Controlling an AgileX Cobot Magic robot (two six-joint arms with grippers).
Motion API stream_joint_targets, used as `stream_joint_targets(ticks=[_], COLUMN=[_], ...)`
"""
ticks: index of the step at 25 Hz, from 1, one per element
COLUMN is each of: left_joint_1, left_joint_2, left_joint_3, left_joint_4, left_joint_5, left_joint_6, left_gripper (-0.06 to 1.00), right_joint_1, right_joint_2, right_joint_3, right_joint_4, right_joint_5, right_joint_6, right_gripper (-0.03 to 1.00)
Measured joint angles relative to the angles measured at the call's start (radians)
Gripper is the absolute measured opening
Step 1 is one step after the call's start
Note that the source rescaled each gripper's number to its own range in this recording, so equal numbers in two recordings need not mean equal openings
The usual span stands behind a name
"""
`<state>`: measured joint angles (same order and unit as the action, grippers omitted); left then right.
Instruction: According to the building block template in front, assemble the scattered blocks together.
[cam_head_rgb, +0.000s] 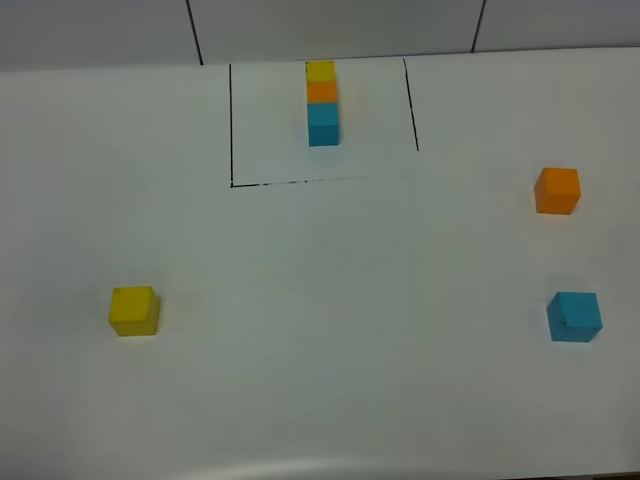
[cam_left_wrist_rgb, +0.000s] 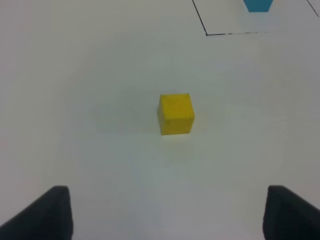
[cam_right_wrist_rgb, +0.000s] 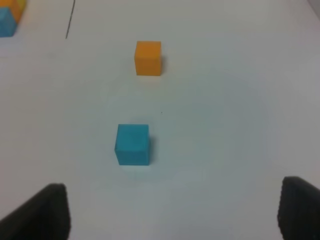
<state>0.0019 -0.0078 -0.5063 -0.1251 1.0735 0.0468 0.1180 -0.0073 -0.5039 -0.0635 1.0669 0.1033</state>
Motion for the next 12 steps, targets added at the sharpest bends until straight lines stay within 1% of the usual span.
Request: stream_joint_targets(ticks=[12], left_joint_1=[0.0], left_joint_2=[0.0], left_joint_3=[0.0], left_joint_4=[0.0], left_joint_5=[0.0], left_joint_6=[0.001], left_gripper=[0.73], right_joint_1=[0.0], right_joint_2=[0.0], right_joint_3=[0.0], right_joint_4=[0.0], right_joint_5=[0.0], right_joint_6=[0.0], right_gripper=[0.7])
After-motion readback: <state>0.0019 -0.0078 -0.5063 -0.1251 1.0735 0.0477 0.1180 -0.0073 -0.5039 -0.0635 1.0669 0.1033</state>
